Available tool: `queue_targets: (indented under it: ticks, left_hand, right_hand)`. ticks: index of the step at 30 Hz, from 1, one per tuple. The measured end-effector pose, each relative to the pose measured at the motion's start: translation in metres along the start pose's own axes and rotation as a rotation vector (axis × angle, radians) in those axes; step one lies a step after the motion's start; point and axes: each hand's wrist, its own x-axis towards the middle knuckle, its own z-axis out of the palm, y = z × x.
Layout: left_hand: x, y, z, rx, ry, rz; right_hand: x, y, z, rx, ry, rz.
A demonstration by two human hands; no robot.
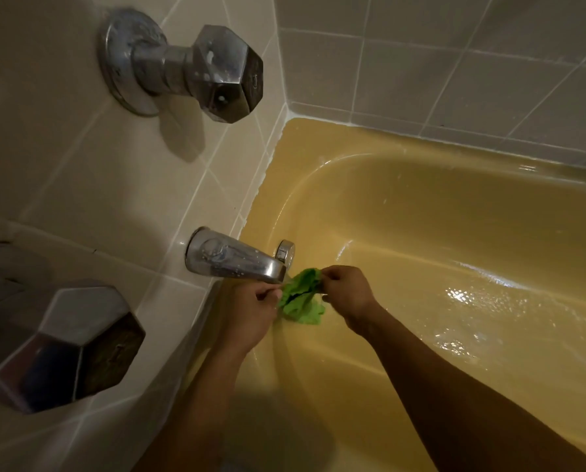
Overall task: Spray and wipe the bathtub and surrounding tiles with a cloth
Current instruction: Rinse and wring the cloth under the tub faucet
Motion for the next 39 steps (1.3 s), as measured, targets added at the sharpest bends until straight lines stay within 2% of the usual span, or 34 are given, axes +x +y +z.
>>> queue_targets:
  ticks: [2,4,6,9,11,14,16,21,25,30,34,37,39]
  left_hand:
    - [0.003,-0.002,-0.005,0.275,0.016,0.124]
    - [0.003,0.002,-0.004,0.4,-0.003,0.181]
    - [0.004,0.007,0.001,0.438,0.007,0.189]
    - [0.015,0.008,0.011,0.286,0.087,0.11]
    - [0.022,0.006,0.02,0.065,0.091,0.008]
    - [0.025,0.008,0.035,-0.216,-0.006,-0.065]
    - [0.023,0.014,0.042,-0.26,-0.074,-0.088]
    - [0.018,0.015,0.043,-0.297,-0.187,-0.032]
    - [0.023,0.001,0.032,-0.114,-0.302,0.062]
    - [0.023,-0.012,0.026,0.224,-0.145,0.221]
    - [0.019,-0.011,0.036,0.285,-0.122,0.246]
    - [0.019,-0.017,0.036,0.427,-0.078,0.307]
    - [0.018,-0.016,0.039,0.385,-0.105,0.321]
  right_hand:
    - [0.0,0.002,-0.016,0.139,0.019,0.068]
    - [-0.003,-0.001,-0.03,0.199,-0.029,0.074]
    - [-0.008,-0.007,-0.042,0.156,-0.083,0.055]
    - [-0.011,-0.013,-0.062,-0.103,-0.171,-0.033]
    - [-0.014,-0.018,-0.077,-0.284,-0.269,-0.093]
    - [-0.013,-0.026,-0.096,-0.652,-0.202,-0.26]
    - [-0.013,-0.029,-0.106,-0.71,-0.154,-0.299]
    - [-0.013,-0.026,-0.123,-0.655,-0.07,-0.328]
    - [-0.018,-0.023,-0.126,-0.545,-0.091,-0.346]
    - [-0.033,-0.03,-0.118,-0.194,-0.236,-0.298]
    - [-0.039,-0.041,-0.121,0.064,-0.277,-0.263]
    - [-0.043,-0.053,-0.14,0.119,-0.259,-0.322]
    - [-0.046,-0.058,-0.154,0.088,-0.256,-0.341]
